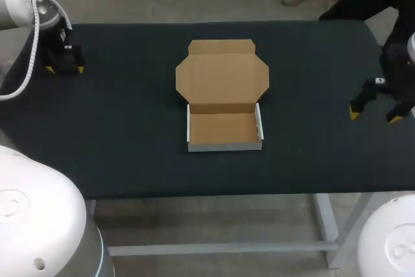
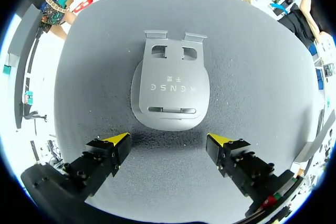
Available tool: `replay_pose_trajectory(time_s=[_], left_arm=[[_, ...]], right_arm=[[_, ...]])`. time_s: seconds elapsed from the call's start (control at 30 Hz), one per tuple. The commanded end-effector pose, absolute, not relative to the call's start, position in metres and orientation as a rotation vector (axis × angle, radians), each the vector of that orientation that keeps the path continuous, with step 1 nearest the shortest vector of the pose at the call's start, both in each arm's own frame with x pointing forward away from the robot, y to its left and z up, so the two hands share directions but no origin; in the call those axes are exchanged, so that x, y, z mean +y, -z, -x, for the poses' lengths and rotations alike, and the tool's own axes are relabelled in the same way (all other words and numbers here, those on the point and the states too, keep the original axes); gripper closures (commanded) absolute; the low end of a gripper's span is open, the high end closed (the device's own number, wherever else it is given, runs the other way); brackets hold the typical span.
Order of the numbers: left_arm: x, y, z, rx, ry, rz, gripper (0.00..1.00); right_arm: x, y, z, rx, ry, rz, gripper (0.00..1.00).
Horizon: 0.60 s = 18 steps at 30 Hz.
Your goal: Assemble the packaging by folding the flat box into shape, placing the metal phone stand inside, and closing the box properly
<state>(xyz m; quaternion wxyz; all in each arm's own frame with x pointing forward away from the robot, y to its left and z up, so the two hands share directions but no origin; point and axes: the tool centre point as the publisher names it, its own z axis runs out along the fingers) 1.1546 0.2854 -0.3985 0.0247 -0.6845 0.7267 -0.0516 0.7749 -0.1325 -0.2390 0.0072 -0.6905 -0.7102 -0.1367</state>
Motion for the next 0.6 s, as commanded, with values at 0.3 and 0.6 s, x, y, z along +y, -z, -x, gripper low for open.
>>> replay_pose_trajectory(time_s=[0.3, 0.6], left_arm=[[0.2878, 0.3981, -1.1641, 2.263, 0.148, 2.106, 0.00], [0.2867, 0.3960, -1.1629, 2.276, 0.127, 2.085, 0.00]], right_arm=[[-0.1324, 0.2373, -0.7744, -2.220, 0.420, 2.160, 0.00], [-0.1324, 0.2373, -0.7744, -2.220, 0.420, 2.160, 0.00]])
